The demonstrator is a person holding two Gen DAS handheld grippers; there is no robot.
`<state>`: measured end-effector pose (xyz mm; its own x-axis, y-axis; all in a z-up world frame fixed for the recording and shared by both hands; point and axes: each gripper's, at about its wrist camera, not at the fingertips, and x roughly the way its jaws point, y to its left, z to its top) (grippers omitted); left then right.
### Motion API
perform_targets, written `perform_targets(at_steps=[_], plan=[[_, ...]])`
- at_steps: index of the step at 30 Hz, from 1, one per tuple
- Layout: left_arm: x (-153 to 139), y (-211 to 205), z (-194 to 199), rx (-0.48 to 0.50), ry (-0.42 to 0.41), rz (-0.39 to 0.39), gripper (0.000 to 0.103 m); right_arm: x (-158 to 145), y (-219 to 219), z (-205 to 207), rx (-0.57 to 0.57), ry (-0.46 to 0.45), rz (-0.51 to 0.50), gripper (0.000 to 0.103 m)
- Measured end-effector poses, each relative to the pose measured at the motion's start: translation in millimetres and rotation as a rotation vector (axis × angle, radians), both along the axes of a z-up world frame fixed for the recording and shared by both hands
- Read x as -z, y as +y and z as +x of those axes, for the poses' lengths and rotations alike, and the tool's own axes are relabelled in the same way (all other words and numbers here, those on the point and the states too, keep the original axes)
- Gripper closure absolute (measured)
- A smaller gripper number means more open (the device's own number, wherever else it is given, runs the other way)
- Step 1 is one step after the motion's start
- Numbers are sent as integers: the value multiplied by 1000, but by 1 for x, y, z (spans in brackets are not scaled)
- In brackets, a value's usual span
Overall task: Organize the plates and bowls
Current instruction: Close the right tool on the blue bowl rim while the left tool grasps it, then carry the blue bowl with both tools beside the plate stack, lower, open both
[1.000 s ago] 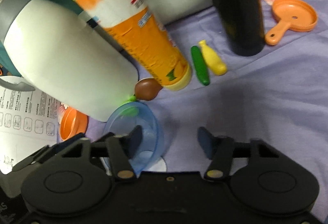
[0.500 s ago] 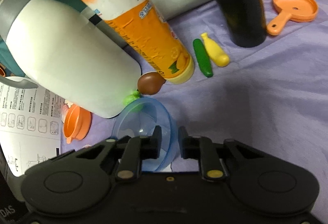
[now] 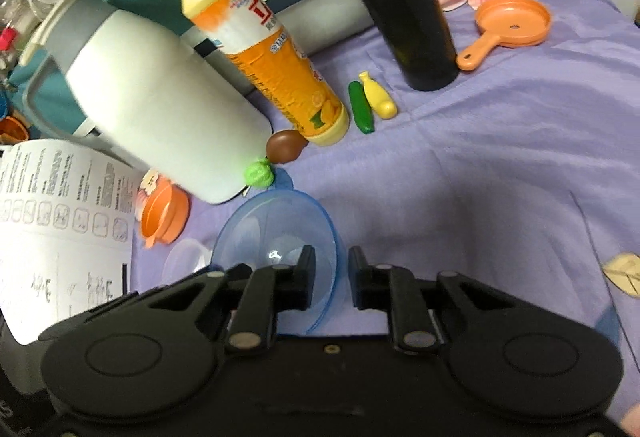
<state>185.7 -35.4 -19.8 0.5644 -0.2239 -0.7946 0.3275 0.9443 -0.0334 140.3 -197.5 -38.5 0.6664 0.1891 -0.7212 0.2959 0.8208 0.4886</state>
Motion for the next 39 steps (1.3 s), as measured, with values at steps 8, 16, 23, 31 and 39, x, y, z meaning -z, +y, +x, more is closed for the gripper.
perform_targets(at_steps=[8,16,23,31,39], plan=[[-12,6,-62,14,6,-20,83,-10,4,-59,-29,12,0,85],[-2,21,-114,4,59,-51,83,-6,14,-109,-60,32,-10,85],[16,33,-146,-18,111,-51,81,6,27,-138,-93,65,-29,85],[24,42,-161,-32,138,-67,81,13,38,-154,-124,83,-47,83],[31,39,-164,-30,145,-60,81,16,36,-154,-126,84,-52,83]])
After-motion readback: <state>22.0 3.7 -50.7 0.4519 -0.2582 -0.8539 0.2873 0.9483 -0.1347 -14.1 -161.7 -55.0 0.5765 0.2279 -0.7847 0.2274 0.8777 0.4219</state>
